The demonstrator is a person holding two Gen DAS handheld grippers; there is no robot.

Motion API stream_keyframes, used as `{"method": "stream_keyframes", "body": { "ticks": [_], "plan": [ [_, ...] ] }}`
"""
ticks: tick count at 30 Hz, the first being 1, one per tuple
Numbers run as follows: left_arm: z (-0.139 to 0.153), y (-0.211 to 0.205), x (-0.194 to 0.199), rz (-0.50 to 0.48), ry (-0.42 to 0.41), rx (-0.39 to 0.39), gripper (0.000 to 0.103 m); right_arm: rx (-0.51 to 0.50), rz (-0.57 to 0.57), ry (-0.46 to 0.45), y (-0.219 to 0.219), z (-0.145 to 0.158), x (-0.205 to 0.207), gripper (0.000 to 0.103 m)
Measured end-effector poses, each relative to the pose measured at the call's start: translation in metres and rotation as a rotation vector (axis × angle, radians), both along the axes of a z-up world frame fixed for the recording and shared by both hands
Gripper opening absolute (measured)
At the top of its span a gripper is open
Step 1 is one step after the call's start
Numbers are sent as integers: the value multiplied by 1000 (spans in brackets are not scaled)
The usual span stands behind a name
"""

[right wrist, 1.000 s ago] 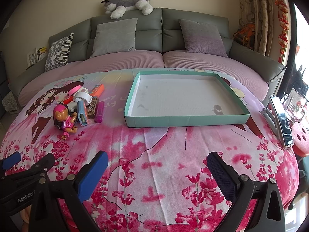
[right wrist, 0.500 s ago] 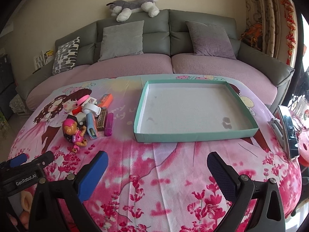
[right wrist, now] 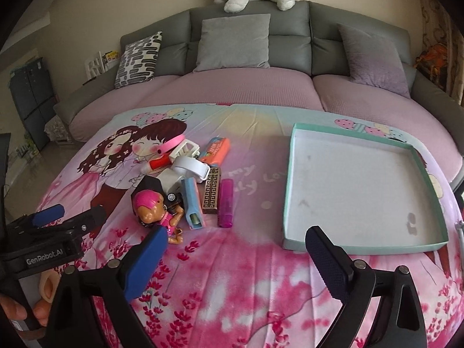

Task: Organize rigid objects
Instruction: 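Grasp the pink doll with the left tool while the right tool grasps the blue sharpener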

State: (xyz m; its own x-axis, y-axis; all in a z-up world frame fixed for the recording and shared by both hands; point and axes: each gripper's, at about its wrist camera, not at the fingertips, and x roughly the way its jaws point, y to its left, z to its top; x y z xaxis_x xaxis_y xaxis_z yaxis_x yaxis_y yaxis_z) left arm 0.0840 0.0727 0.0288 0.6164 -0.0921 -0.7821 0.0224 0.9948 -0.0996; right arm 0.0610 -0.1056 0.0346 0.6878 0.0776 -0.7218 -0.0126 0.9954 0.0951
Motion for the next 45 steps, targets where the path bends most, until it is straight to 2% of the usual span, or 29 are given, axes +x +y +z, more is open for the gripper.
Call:
{"method": "stream_keyframes", "body": {
  "ticks": [5, 9, 16, 19, 21, 22, 28, 30, 33, 41, 45],
  "plan": [
    [-11, 0, 11, -6, 27, -37, 103, 5, 58, 41, 14, -18, 21, 85],
    [-21, 9, 17, 9, 51, -125, 103, 32, 111, 62, 17, -30, 30, 79],
    [-13, 2, 26, -30, 41, -195, 102, 95, 144, 92, 21, -43, 49, 58],
    [-14, -4, 31, -41, 58, -207, 101, 101, 158, 98, 23, -46, 55, 54],
    [-16, -9, 35, -48, 75, -209, 88, 105, 165, 103, 24, -48, 59, 50],
    [-18, -11, 37, -53, 83, -211, 85, 108, 166, 105, 24, -50, 61, 49],
    [-29, -20, 42, -65, 122, -251, 80, 119, 183, 103, 26, -56, 67, 41],
    [-34, -23, 45, -71, 147, -269, 67, 129, 186, 100, 26, -58, 69, 37],
    [-40, -26, 49, -74, 168, -295, 56, 124, 189, 105, 27, -62, 73, 32],
    [-49, -26, 53, -62, 178, -335, 40, 144, 197, 97, 29, -72, 76, 32],
    [-52, -25, 53, -64, 190, -353, 40, 155, 198, 96, 29, -73, 76, 26]
  ]
}}
